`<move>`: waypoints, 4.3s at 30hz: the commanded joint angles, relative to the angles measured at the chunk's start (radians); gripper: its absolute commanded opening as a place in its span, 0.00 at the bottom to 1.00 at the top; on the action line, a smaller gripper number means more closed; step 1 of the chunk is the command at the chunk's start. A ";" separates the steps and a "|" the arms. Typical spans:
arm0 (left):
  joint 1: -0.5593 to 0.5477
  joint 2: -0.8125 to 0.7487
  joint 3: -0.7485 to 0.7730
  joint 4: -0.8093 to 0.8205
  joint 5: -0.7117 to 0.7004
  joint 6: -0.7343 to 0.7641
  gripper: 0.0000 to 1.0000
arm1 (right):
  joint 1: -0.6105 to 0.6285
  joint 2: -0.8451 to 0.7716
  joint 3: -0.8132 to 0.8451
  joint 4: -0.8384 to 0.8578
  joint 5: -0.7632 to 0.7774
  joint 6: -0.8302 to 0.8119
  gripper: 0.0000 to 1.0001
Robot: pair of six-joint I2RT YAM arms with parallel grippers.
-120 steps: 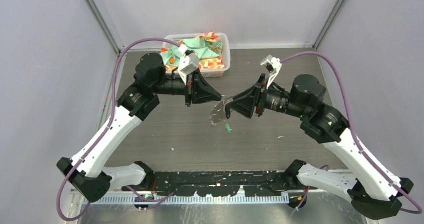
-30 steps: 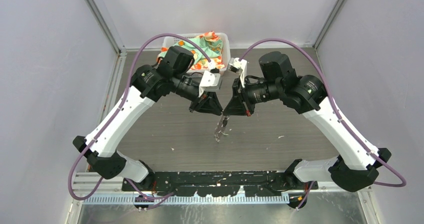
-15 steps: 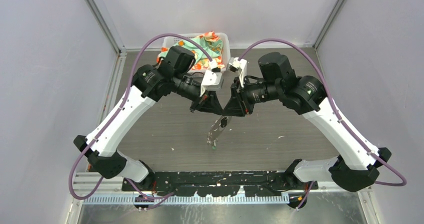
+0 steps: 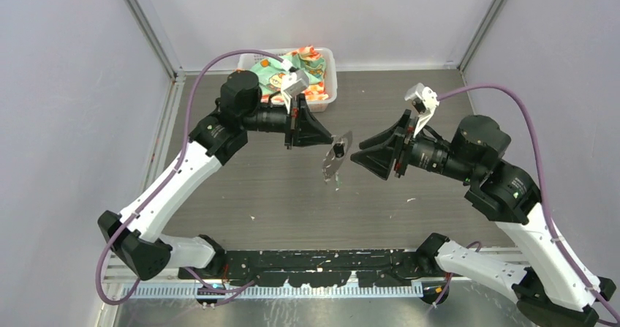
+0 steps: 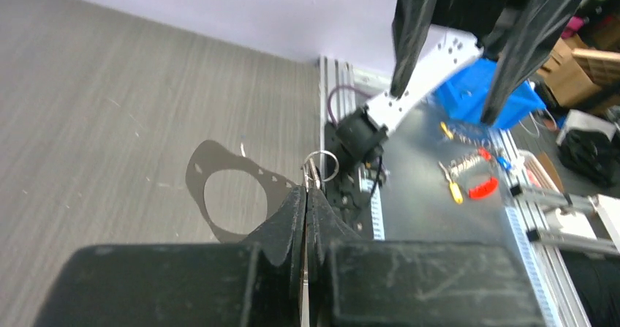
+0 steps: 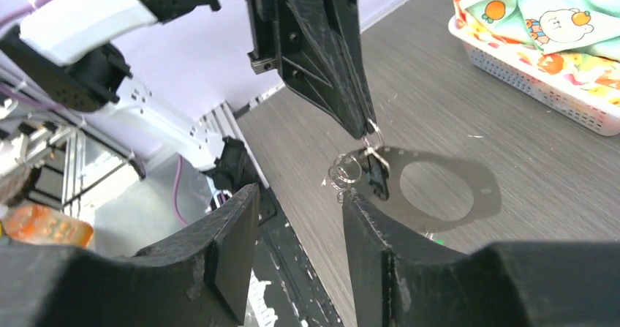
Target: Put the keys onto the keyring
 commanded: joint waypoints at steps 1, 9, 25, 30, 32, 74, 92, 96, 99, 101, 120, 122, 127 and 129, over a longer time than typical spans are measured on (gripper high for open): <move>-0.004 -0.070 0.012 0.290 -0.124 -0.158 0.00 | -0.006 -0.013 -0.055 0.163 0.108 0.093 0.52; -0.035 -0.103 0.000 0.355 -0.042 -0.094 0.00 | -0.007 0.041 0.007 0.187 0.140 0.092 0.51; -0.041 -0.141 -0.049 0.296 -0.184 -0.010 0.00 | -0.007 0.091 0.071 0.163 0.060 0.116 0.57; -0.042 -0.141 -0.052 0.296 -0.181 -0.008 0.00 | -0.007 0.114 0.081 0.163 0.085 0.118 0.46; -0.042 -0.142 -0.053 0.295 -0.180 -0.004 0.00 | -0.008 0.112 0.079 0.156 0.102 0.118 0.41; -0.042 -0.162 -0.062 0.308 -0.009 0.184 0.00 | -0.067 0.088 -0.018 0.127 0.032 0.183 0.04; -0.042 -0.170 -0.061 0.344 0.011 0.178 0.00 | -0.124 0.154 -0.049 0.162 -0.161 0.247 0.14; -0.042 -0.171 -0.060 0.344 0.015 0.177 0.00 | -0.136 0.150 -0.031 0.136 -0.173 0.225 0.25; -0.042 -0.171 -0.064 0.344 0.012 0.176 0.00 | -0.147 0.132 -0.012 0.111 -0.168 0.193 0.42; -0.042 -0.172 -0.063 0.342 0.008 0.173 0.00 | -0.150 0.106 -0.001 0.100 -0.165 0.152 0.52; -0.042 -0.139 -0.010 0.319 0.024 0.101 0.00 | -0.151 0.114 -0.051 0.363 -0.390 0.063 0.48; -0.042 -0.139 -0.008 0.318 0.024 0.095 0.00 | -0.152 0.121 -0.048 0.366 -0.409 0.066 0.43; -0.042 -0.136 -0.007 0.322 0.022 0.088 0.00 | -0.151 0.139 -0.049 0.383 -0.426 0.081 0.29; -0.042 -0.136 -0.008 0.322 0.021 0.087 0.00 | -0.152 0.140 -0.049 0.391 -0.426 0.087 0.23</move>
